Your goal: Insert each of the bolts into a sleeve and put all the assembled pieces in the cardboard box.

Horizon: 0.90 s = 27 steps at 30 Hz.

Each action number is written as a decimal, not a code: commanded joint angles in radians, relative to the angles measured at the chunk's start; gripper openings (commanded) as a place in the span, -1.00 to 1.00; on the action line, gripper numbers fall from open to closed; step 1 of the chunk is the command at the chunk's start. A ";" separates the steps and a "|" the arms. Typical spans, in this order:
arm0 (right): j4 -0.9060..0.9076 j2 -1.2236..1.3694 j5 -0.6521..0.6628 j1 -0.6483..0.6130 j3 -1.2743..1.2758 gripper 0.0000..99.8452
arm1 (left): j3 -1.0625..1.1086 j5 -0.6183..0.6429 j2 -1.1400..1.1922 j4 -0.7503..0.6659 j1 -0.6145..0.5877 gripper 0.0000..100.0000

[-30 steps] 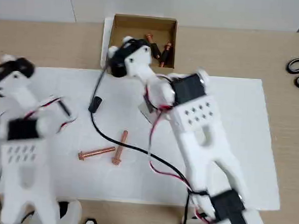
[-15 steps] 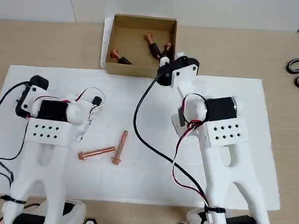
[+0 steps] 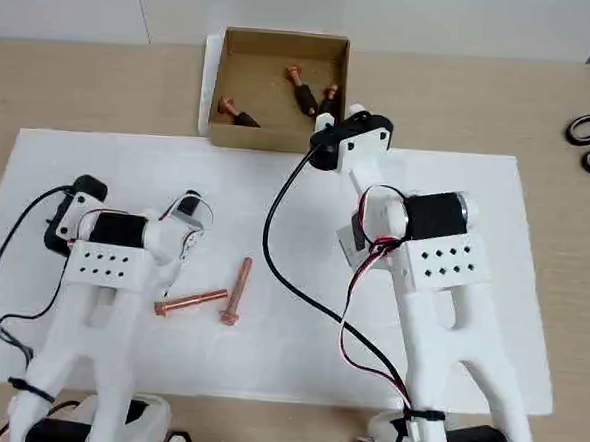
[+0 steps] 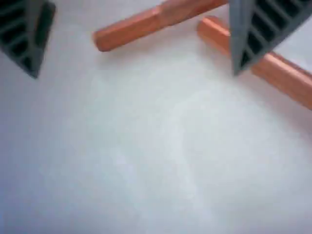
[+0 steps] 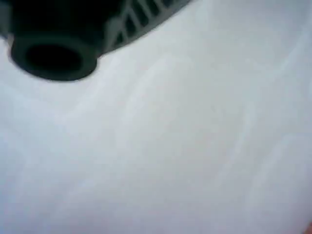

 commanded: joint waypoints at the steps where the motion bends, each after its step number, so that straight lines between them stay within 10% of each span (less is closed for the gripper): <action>1: -0.016 -0.039 -0.005 0.010 -0.006 -0.99 | 0.016 -0.049 -0.005 0.048 0.002 -0.60; 13: -0.010 -0.036 -0.005 0.010 -0.005 -0.99 | 0.151 -0.120 -0.005 0.061 0.003 -0.60; 27: -0.008 -0.036 -0.005 0.010 -0.005 -0.99 | 0.326 -0.118 -0.005 -0.233 0.003 -0.60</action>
